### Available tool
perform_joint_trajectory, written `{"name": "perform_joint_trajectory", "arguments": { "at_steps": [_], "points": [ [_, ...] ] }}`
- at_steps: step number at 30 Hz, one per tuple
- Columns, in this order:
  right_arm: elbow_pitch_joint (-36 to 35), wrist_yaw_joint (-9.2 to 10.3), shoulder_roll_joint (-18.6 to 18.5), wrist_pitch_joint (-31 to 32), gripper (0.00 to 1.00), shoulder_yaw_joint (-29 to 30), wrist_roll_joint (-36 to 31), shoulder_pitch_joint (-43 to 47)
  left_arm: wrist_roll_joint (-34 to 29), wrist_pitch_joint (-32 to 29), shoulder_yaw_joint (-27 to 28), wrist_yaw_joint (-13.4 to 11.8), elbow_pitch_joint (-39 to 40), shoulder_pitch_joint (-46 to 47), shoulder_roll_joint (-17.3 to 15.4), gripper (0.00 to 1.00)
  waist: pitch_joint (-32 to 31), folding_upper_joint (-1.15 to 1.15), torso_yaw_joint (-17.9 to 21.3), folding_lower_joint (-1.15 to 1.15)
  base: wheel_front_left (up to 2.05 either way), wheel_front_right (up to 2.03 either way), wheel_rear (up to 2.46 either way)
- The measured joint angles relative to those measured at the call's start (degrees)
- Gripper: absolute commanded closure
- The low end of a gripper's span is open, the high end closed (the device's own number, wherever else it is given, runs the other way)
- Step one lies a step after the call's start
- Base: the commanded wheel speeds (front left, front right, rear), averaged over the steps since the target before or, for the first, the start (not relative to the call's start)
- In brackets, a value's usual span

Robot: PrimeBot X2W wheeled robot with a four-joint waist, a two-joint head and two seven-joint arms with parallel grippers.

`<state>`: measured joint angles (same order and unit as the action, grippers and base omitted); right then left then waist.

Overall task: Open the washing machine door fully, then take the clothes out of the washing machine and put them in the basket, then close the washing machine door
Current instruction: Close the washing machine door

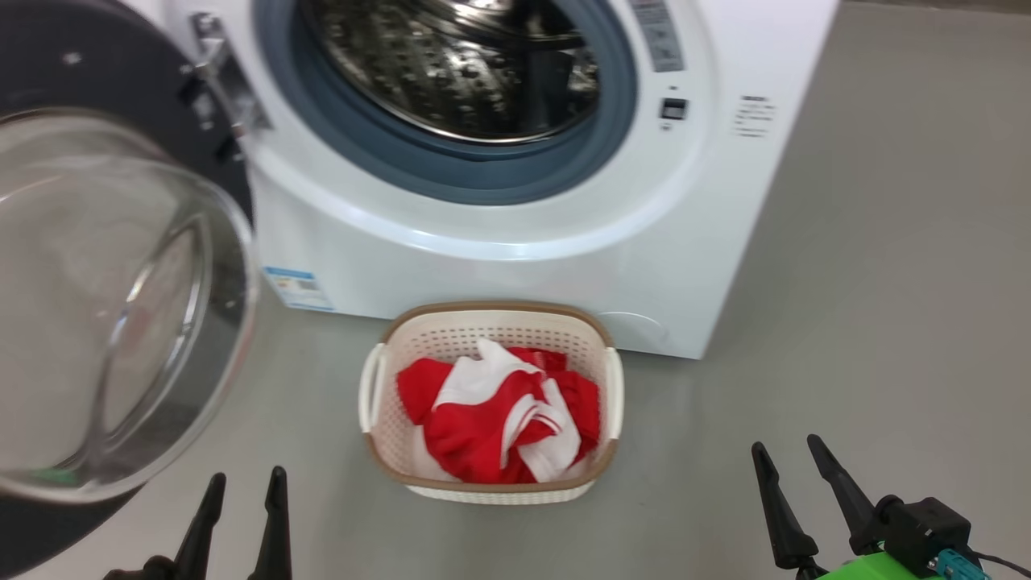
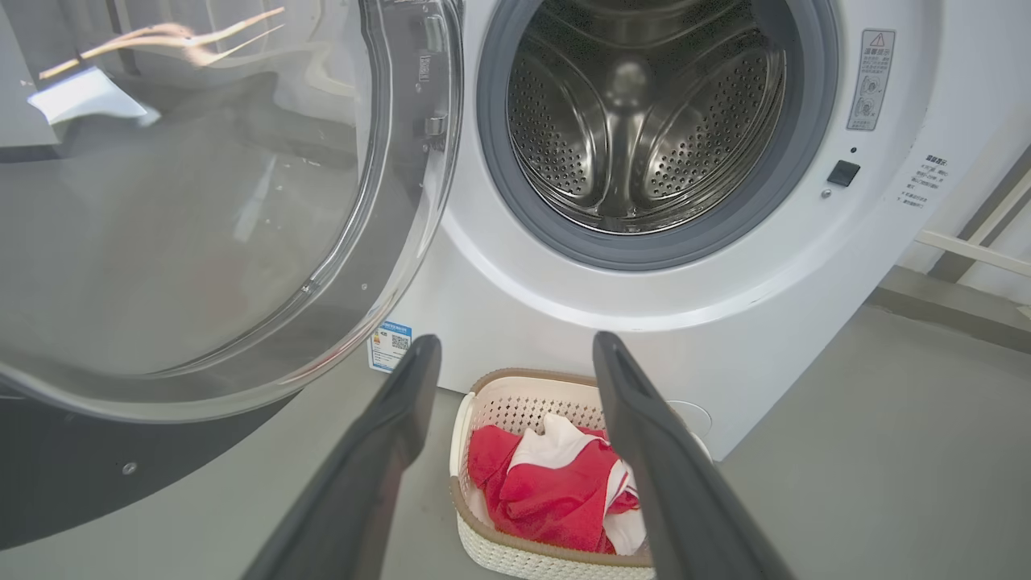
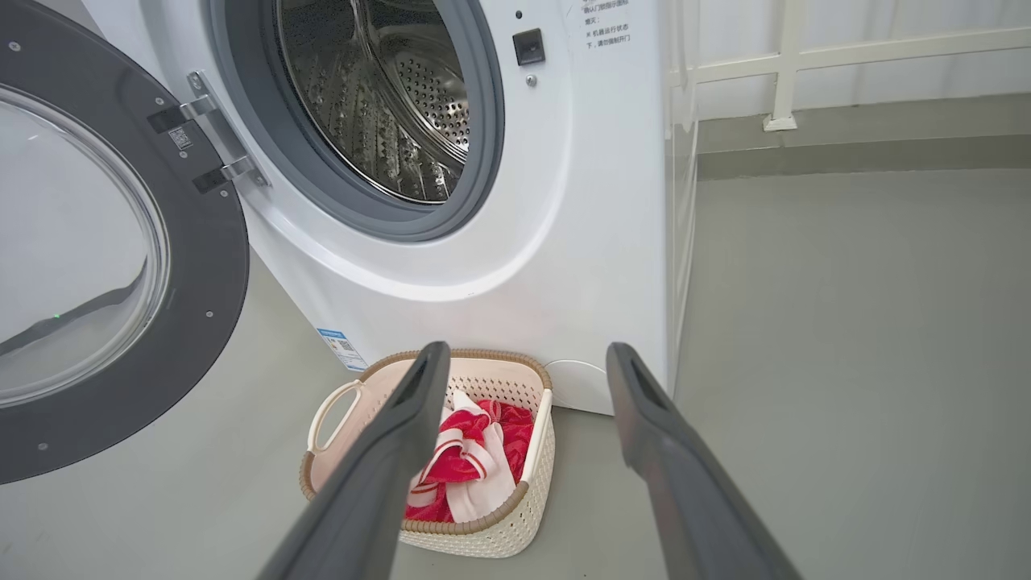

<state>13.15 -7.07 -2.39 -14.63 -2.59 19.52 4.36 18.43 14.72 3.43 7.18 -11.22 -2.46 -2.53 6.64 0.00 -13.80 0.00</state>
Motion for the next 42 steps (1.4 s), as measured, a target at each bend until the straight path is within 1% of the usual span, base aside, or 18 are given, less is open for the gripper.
{"name": "perform_joint_trajectory", "arguments": {
  "at_steps": [6,12,17,22,29,32,33,34,35,36,40,42],
  "points": [
    [0.9,0.00,0.0,0.0,0.00,-0.8,-0.5,-0.1,1.4,0.0,-0.6,-0.2,-0.7,-1.2,0.0,0.00,-0.7,0.00,-4.8,0.00,0.00,0.00,0.00],
    [1.8,0.00,-0.7,0.0,0.00,-3.3,-0.5,-0.4,2.7,0.0,-2.1,-1.6,-0.7,-2.5,0.0,0.00,-1.5,0.00,-9.3,0.00,0.00,0.00,0.00],
    [2.6,0.00,-1.1,0.0,0.00,-5.5,-0.5,-2.0,4.3,0.0,-2.0,-2.9,-0.1,-4.2,0.0,0.00,-2.2,0.00,-12.1,0.00,0.00,0.00,0.00],
    [3.5,0.00,-1.4,0.0,0.00,-7.5,-0.4,-3.2,5.2,0.0,-1.9,-3.7,0.9,-5.0,0.0,0.00,-2.4,0.00,-13.5,0.00,0.00,0.00,0.00],
    [4.1,0.00,-1.6,0.0,0.00,-8.2,0.0,-3.7,6.9,0.0,-1.9,-4.7,1.8,-5.1,0.0,0.00,-2.5,0.00,-13.7,0.00,0.00,0.00,0.00],
    [4.2,0.00,-1.6,0.0,0.00,-8.7,0.1,-3.7,7.0,0.0,-1.9,-4.7,2.2,-5.8,0.1,0.00,-2.6,0.00,-13.6,0.00,0.00,0.00,0.00],
    [4.2,0.00,-1.6,0.0,0.00,-8.8,0.1,-3.7,7.0,0.0,-1.9,-4.7,2.3,-5.9,0.1,0.48,-2.6,0.00,-13.6,0.00,0.00,0.00,0.00],
    [4.3,0.00,-1.6,0.0,0.00,-8.9,0.1,-3.7,7.3,0.0,-1.9,-4.7,2.6,-5.9,0.1,0.68,-2.7,0.00,-13.6,0.00,0.00,0.00,0.00],
    [4.3,0.00,-1.6,0.0,0.00,-8.9,0.1,-3.7,7.7,0.0,-1.6,-4.7,3.2,-5.9,0.1,0.97,-2.8,0.00,-13.6,0.00,0.00,0.00,0.00],
    [4.3,0.00,-1.6,0.0,0.00,-8.9,0.1,-3.7,8.0,0.0,-1.2,-4.7,3.8,-5.8,0.1,1.00,-2.9,0.00,-13.6,0.00,0.00,0.00,0.00],
    [3.9,0.00,-1.5,0.0,0.00,-8.4,0.1,-3.5,7.4,0.0,1.7,-4.5,8.9,-5.4,0.1,1.00,-3.4,0.00,-13.4,0.00,0.00,0.00,0.00],
    [3.7,0.00,-1.3,0.0,0.00,-7.7,0.1,-3.3,5.8,0.0,3.2,-3.5,12.1,-4.4,0.1,1.00,-3.6,0.00,-13.3,0.00,0.00,0.00,0.00]
  ]
}}
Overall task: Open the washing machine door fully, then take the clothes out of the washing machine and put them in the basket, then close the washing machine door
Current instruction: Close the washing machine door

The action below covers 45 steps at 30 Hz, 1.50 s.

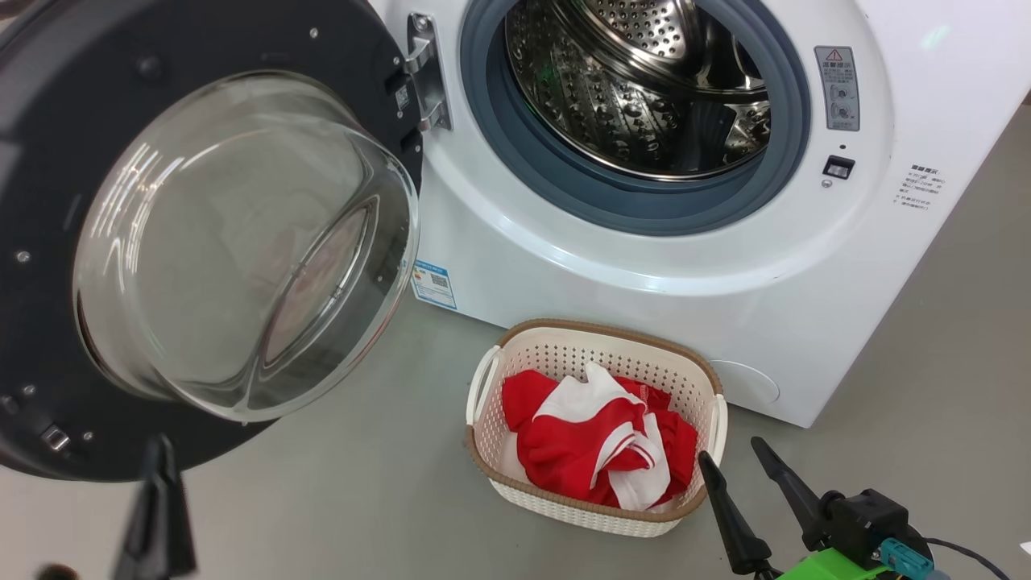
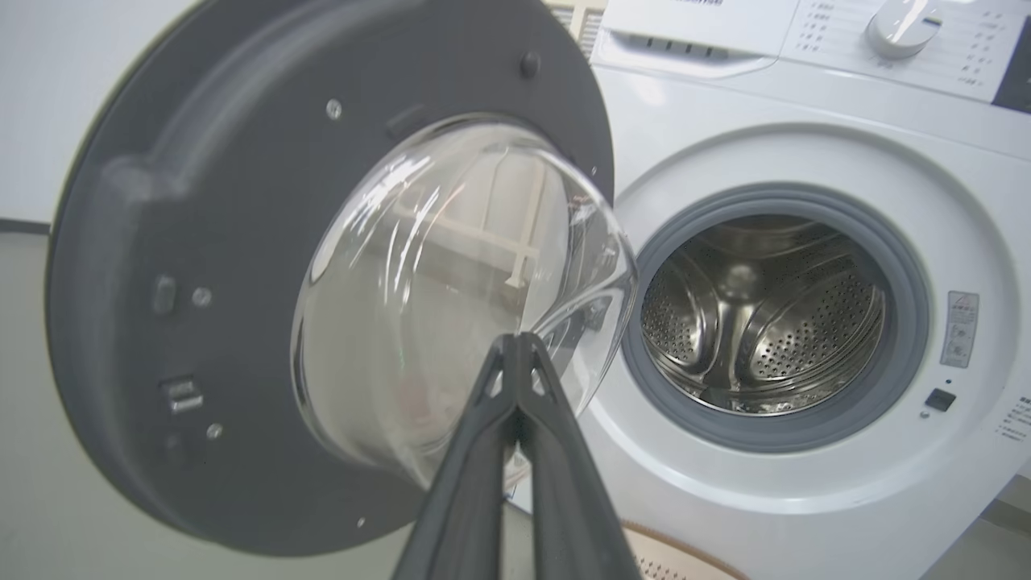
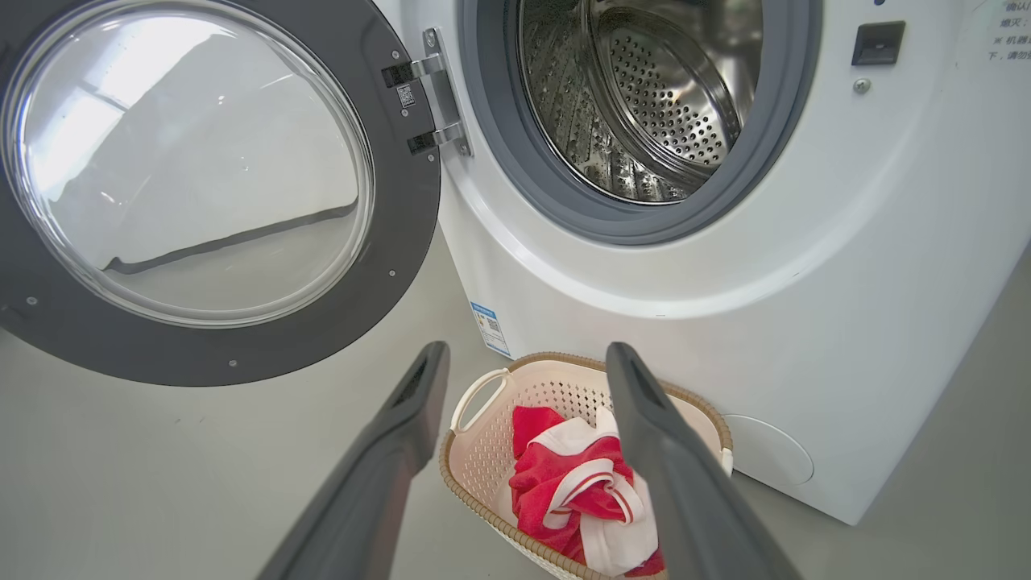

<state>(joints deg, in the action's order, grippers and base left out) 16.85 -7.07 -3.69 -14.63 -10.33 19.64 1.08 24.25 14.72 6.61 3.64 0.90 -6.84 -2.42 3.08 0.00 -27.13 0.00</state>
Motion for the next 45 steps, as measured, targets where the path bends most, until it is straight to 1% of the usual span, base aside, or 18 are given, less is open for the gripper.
{"name": "perform_joint_trajectory", "arguments": {
  "at_steps": [6,8,9,11,14,18,20,22,24,26,27,30,32,34,36,41,45],
  "points": [
    [-0.4,0.00,0.4,0.0,0.00,1.0,0.0,0.6,-5.9,0.0,6.8,2.6,10.5,8.5,0.1,1.00,-0.1,0.00,0.0,0.00,0.00,0.00,0.00],
    [-0.5,0.00,0.5,0.0,0.00,1.5,0.0,1.3,-6.8,0.1,8.8,3.3,12.7,12.0,-0.8,1.00,-0.2,0.00,0.0,0.00,0.00,0.00,0.00],
    [-0.6,0.00,0.6,0.0,0.00,1.9,0.0,1.5,-6.7,0.1,9.9,3.4,13.3,13.8,-1.8,1.00,-0.1,0.00,0.0,0.00,0.00,0.00,0.00],
    [-0.9,0.00,0.6,0.0,0.00,2.5,0.0,1.8,-6.7,0.1,11.7,3.5,13.3,17.3,-4.8,1.00,0.0,0.00,-0.1,0.00,0.00,0.00,0.00],
    [-1.5,0.00,0.8,0.0,0.00,3.7,0.0,2.3,-3.5,0.1,14.2,3.5,12.2,22.6,-8.5,1.00,0.2,0.00,-0.2,0.00,0.00,0.00,0.00],
    [-2.1,0.00,0.8,0.0,0.00,4.7,-0.1,2.4,0.7,0.1,17.1,3.5,7.6,28.1,-15.6,1.00,1.1,0.00,-0.3,0.00,0.00,0.00,0.00],
    [-2.3,0.00,0.8,0.0,0.00,5.2,-0.1,2.3,3.9,0.2,19.1,3.5,3.5,30.8,-17.8,1.00,1.7,0.00,-0.3,0.00,0.00,0.00,0.00],
    [-2.4,0.00,0.8,0.0,0.00,5.7,-0.1,2.3,9.0,0.2,20.7,3.5,-2.3,33.8,-19.2,1.00,2.5,0.00,-0.2,0.00,0.00,0.00,0.00],
    [-2.4,0.00,0.8,0.0,0.00,5.8,-0.1,2.1,13.4,0.2,21.5,3.5,-8.8,36.5,-21.5,1.00,3.1,0.00,-0.2,0.00,0.00,0.00,0.00],
    [-2.5,0.00,0.8,0.0,0.00,5.9,-0.1,1.9,18.2,-1.1,22.1,3.5,-16.0,39.0,-23.5,1.00,3.7,0.00,-0.1,0.00,0.00,0.00,0.00],
    [-2.5,0.00,0.8,0.0,0.00,5.9,-0.1,1.8,20.0,-2.3,22.0,3.5,-19.5,40.1,-24.6,1.00,4.0,0.00,0.0,0.00,0.00,0.00,0.00],
    [-2.5,0.00,0.8,0.0,0.00,6.1,-0.1,1.5,24.7,-8.3,21.0,3.5,-29.8,43.8,-27.0,1.00,4.6,0.00,0.1,0.00,0.00,0.00,0.00],
    [-2.4,0.00,0.8,0.0,0.00,6.0,-0.1,0.9,26.7,-13.5,19.6,3.5,-36.0,45.8,-28.6,1.00,4.8,0.00,0.2,0.00,0.00,0.00,0.00],
    [-2.4,0.00,0.8,0.0,0.00,6.0,-0.1,0.6,28.1,-17.2,18.8,3.5,-41.0,47.4,-29.9,1.00,5.0,0.00,0.4,0.00,0.00,0.00,0.00],
    [-2.4,0.00,0.8,0.0,0.00,5.9,-0.1,0.5,29.8,-22.6,17.5,3.5,-45.6,49.2,-31.2,1.00,5.1,0.00,0.6,0.00,0.00,0.00,0.00],
    [-2.4,0.00,0.8,0.0,0.00,5.9,-0.1,-0.2,34.0,-33.7,15.5,3.5,-52.8,52.5,-32.8,1.00,5.5,0.00,1.2,0.00,0.00,0.00,0.00],
    [-2.4,0.00,0.8,0.0,0.00,5.9,-0.1,-0.2,35.6,-43.2,11.8,3.5,-53.9,52.6,-33.1,1.00,5.6,0.00,1.6,0.00,0.00,0.00,0.00]
  ]
}}
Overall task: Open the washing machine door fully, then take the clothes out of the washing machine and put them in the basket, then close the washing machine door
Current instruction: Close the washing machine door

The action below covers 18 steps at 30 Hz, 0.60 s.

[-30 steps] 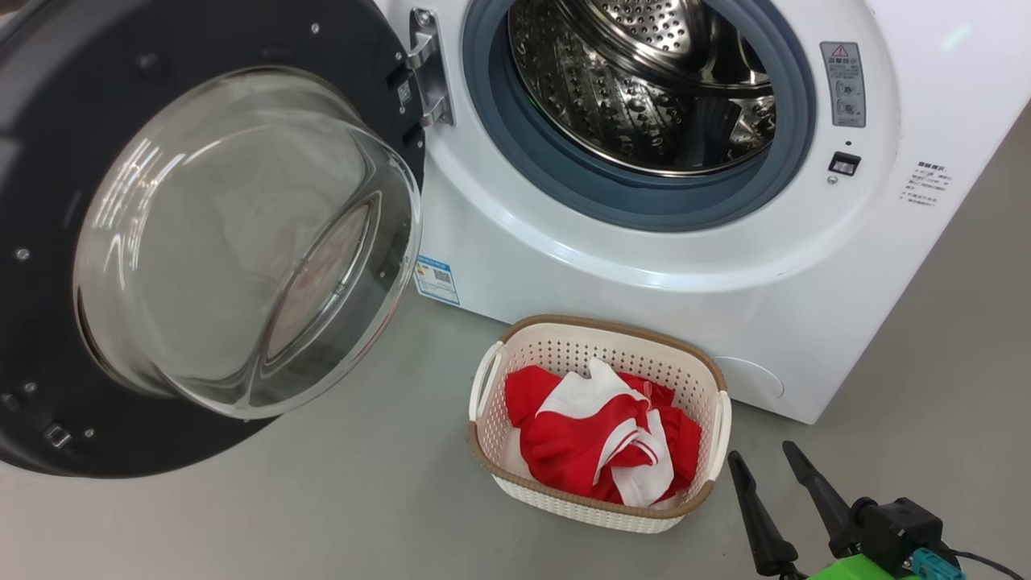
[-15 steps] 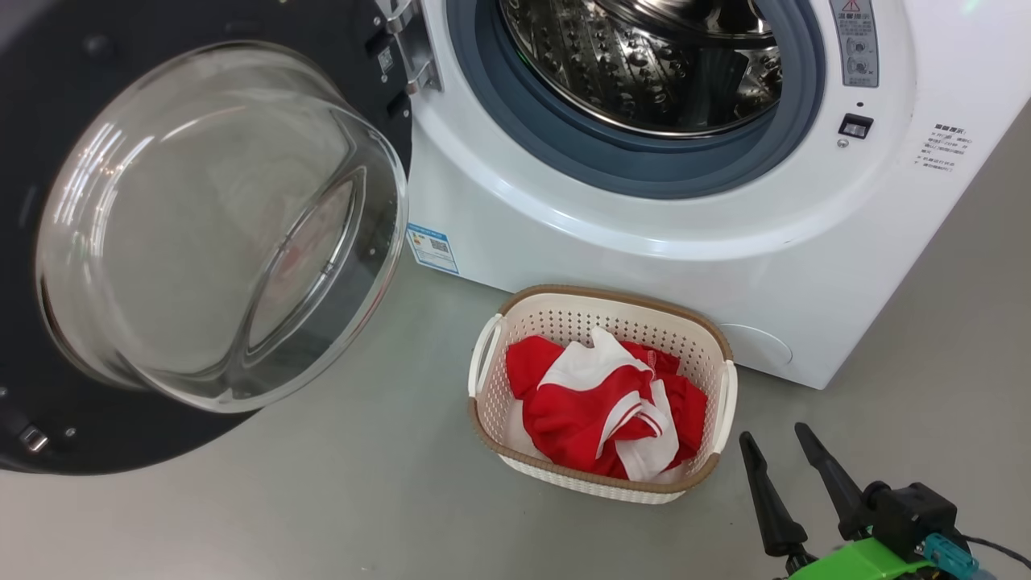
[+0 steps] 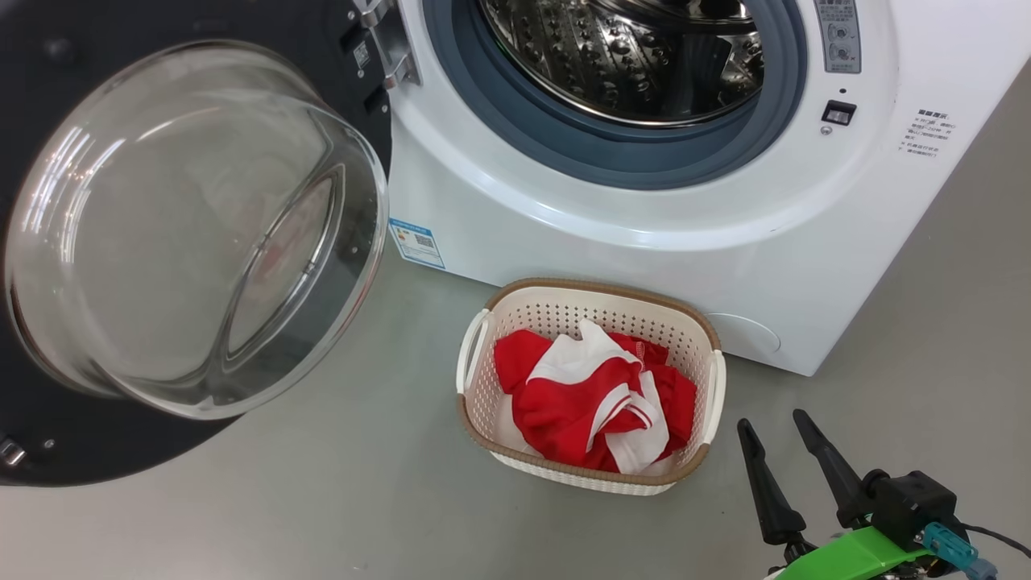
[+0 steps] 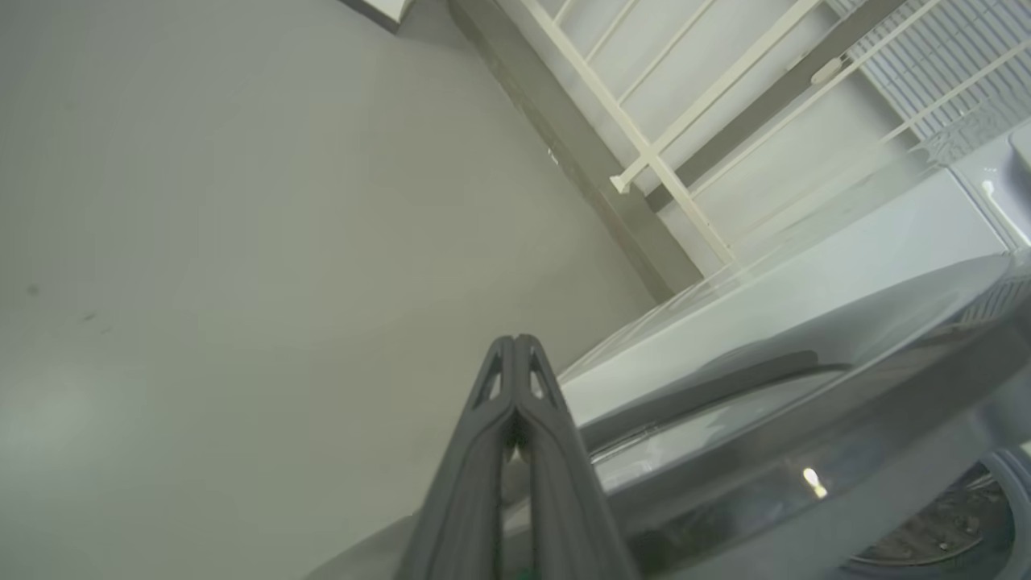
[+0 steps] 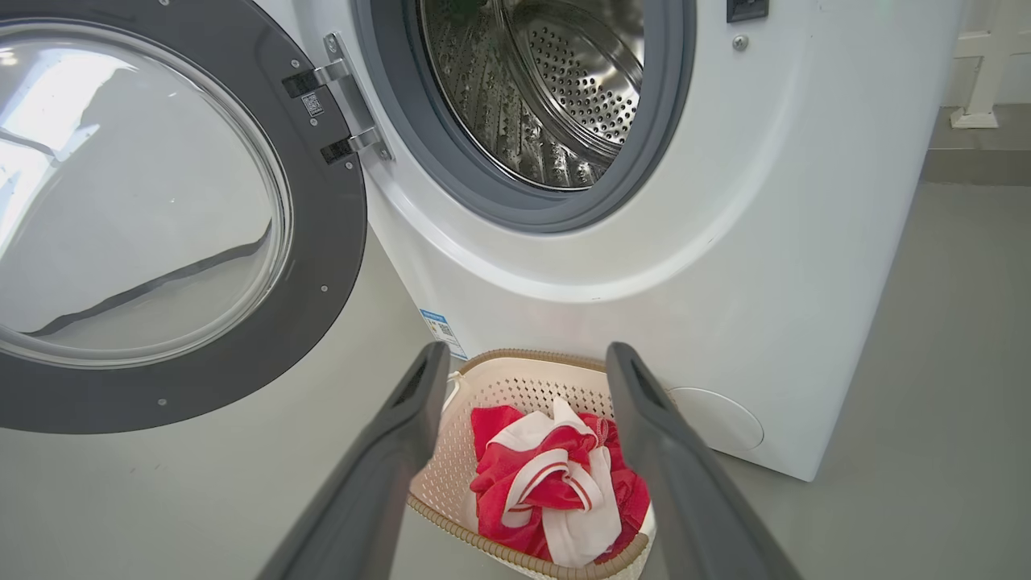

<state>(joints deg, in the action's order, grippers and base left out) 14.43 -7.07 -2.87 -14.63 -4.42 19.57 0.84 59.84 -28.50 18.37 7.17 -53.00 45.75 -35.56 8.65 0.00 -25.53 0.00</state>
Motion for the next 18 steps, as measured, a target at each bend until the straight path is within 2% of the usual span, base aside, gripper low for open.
{"name": "perform_joint_trajectory", "arguments": {
  "at_steps": [2,9,18],
  "points": [
    [0.0,0.00,0.0,0.0,0.00,0.1,0.0,0.0,2.2,-4.3,-1.9,0.0,1.4,-0.2,0.0,1.00,-0.1,0.00,0.1,0.00,0.00,0.00,0.00],
    [-0.1,0.00,0.0,0.0,0.00,0.1,0.0,0.1,6.5,-9.7,-4.5,0.0,7.8,-5.5,-1.3,1.00,-1.3,0.00,0.3,0.00,0.00,0.00,0.00],
    [-0.3,0.00,0.0,0.0,0.00,0.1,0.1,0.4,15.1,-15.2,-7.0,-0.1,21.7,-15.3,-2.7,1.00,-3.4,0.00,1.0,0.00,0.00,0.00,0.00]
  ]
}}
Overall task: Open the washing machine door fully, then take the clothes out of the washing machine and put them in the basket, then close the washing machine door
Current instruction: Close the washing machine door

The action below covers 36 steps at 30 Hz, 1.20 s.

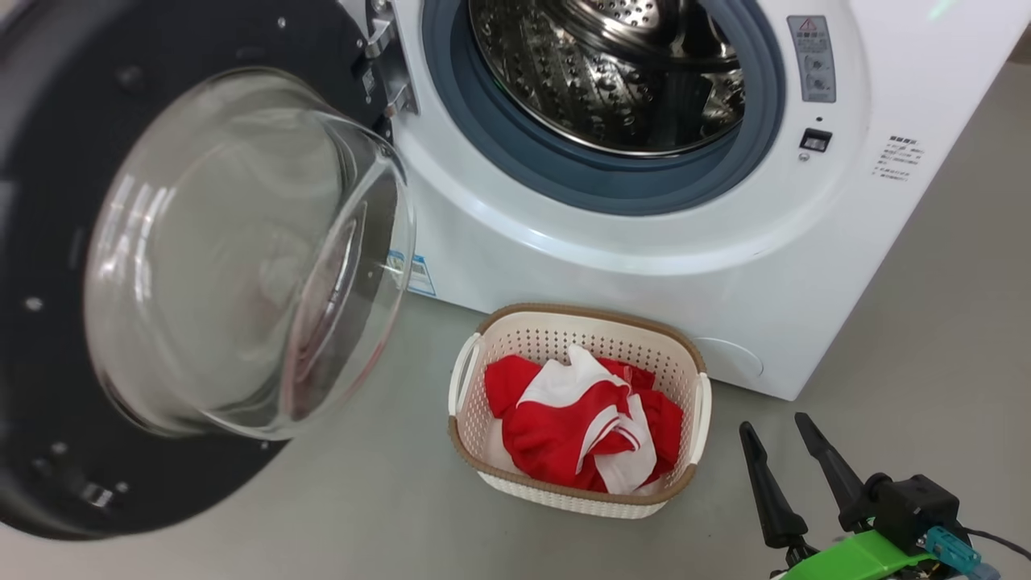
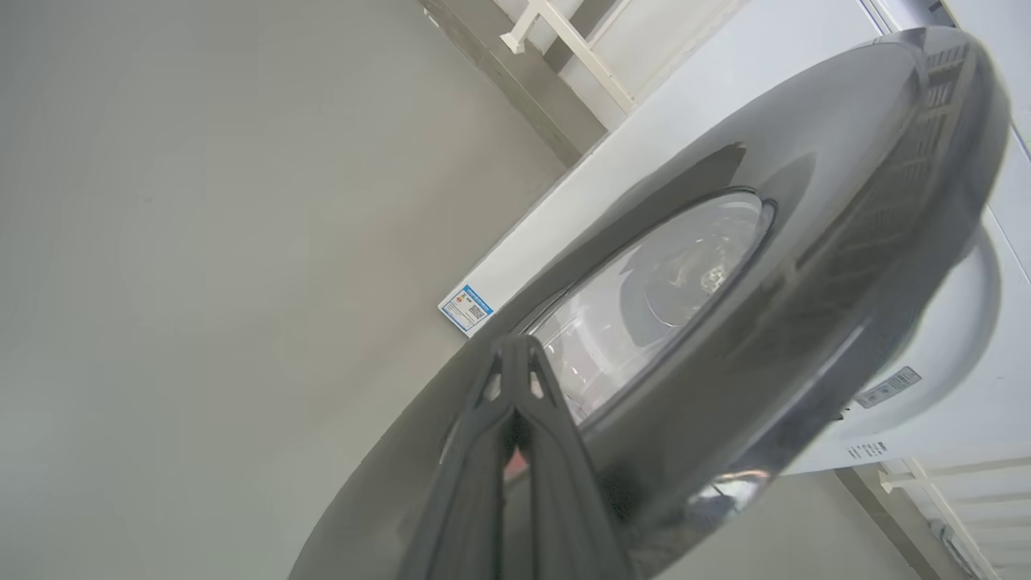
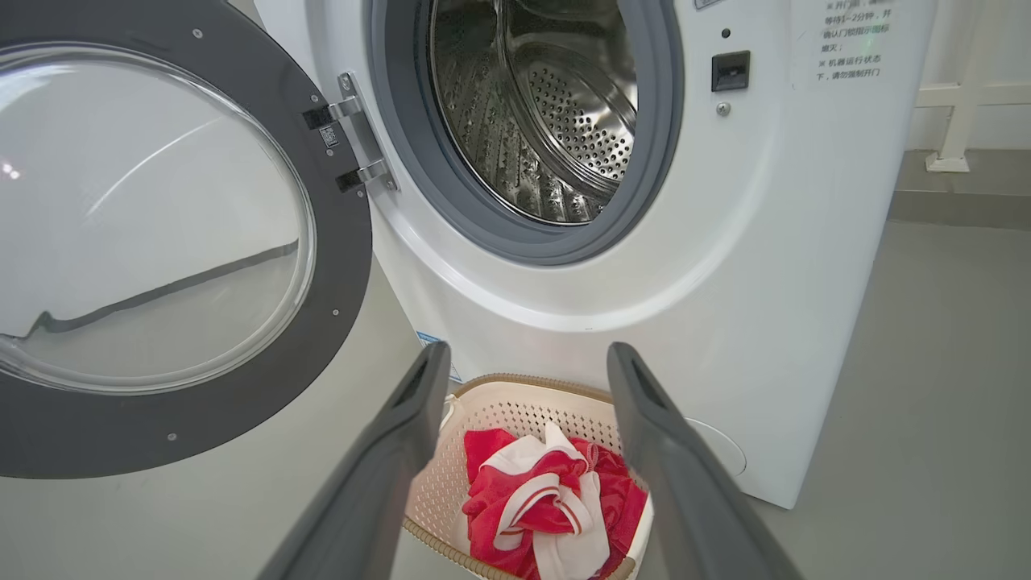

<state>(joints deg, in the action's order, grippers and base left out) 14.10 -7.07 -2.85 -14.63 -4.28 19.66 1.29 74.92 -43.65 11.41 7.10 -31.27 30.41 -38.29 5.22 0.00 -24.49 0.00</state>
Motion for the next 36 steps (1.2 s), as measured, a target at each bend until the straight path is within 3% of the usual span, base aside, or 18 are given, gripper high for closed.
{"name": "perform_joint_trajectory", "arguments": {
  "at_steps": [9,22,36],
  "points": [
    [-0.3,0.00,0.1,0.0,0.00,0.0,0.5,2.0,8.2,-2.3,-1.7,0.0,16.3,-9.4,0.1,1.00,-1.5,0.00,1.3,0.00,0.00,0.00,0.00],
    [-0.6,0.00,0.1,0.0,0.00,0.5,0.9,2.1,11.4,-0.7,-7.3,0.0,31.6,-12.6,2.6,1.00,-1.6,0.00,3.1,0.00,0.00,0.00,0.00],
    [-0.7,0.00,0.2,0.0,0.00,1.1,0.9,2.1,11.9,4.0,-10.6,0.0,35.1,-12.6,3.8,1.00,-1.4,0.00,4.3,0.00,0.00,0.00,0.00]
  ]
}}
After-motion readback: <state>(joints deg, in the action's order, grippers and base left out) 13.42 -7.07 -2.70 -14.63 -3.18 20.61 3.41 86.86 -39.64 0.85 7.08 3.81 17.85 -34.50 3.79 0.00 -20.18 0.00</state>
